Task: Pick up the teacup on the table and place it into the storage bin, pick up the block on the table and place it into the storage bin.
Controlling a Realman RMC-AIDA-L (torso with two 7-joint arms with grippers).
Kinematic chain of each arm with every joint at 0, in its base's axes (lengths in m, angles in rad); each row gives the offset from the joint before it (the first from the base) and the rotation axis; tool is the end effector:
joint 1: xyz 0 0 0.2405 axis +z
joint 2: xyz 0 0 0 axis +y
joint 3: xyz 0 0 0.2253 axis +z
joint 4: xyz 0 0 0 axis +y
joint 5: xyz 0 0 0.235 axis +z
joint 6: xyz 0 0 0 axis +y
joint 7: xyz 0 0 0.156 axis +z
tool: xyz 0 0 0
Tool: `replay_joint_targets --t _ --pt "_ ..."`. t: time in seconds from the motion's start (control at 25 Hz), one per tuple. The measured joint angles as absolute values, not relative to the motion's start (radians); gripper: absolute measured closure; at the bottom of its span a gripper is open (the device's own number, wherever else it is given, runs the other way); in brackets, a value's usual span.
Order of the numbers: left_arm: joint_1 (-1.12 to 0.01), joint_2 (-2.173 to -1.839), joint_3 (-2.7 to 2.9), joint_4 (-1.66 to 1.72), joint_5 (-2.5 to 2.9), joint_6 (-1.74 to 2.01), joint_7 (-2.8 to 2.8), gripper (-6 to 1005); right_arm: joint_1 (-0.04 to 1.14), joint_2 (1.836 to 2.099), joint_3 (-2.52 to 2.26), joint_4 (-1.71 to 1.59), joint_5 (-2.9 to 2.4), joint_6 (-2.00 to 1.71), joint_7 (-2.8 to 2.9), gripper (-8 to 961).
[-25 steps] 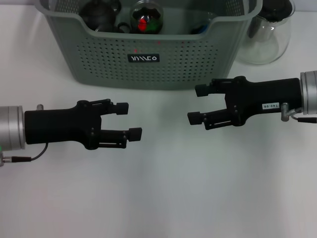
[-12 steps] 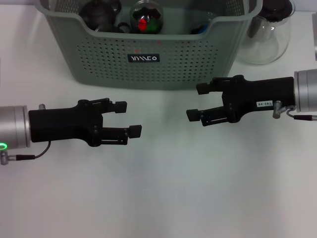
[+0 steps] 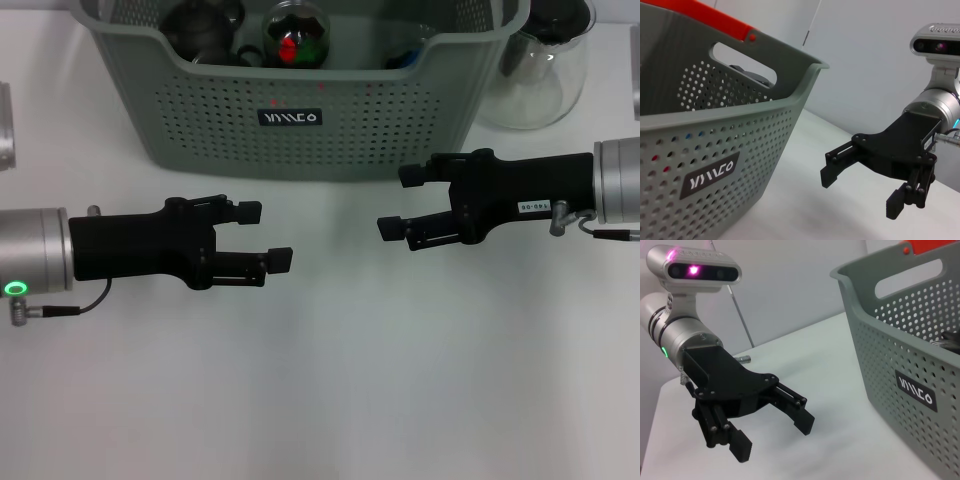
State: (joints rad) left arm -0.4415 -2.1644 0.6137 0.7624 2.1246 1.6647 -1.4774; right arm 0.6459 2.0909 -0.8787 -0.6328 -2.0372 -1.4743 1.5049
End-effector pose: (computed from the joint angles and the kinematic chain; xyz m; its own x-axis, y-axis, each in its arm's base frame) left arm -0.2615 0.3024 -0.0062 0.7294 0.4734 0.4939 0.5576 -0.8297 -0.0281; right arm 0.2096 0.3571 -0.0341 0.8565 -0.3708 -0.3591 -0.4112 -0.9106 -0.0404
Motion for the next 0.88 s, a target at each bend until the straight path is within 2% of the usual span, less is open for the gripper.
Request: replay_joint_targets --t 0.88 --pt "-0.445 -2.165 0.612 0.735 2.125 1.62 -1.476 116 0.661 2.092 -0.891 -0.575 -2.066 -1.406 1.504 39"
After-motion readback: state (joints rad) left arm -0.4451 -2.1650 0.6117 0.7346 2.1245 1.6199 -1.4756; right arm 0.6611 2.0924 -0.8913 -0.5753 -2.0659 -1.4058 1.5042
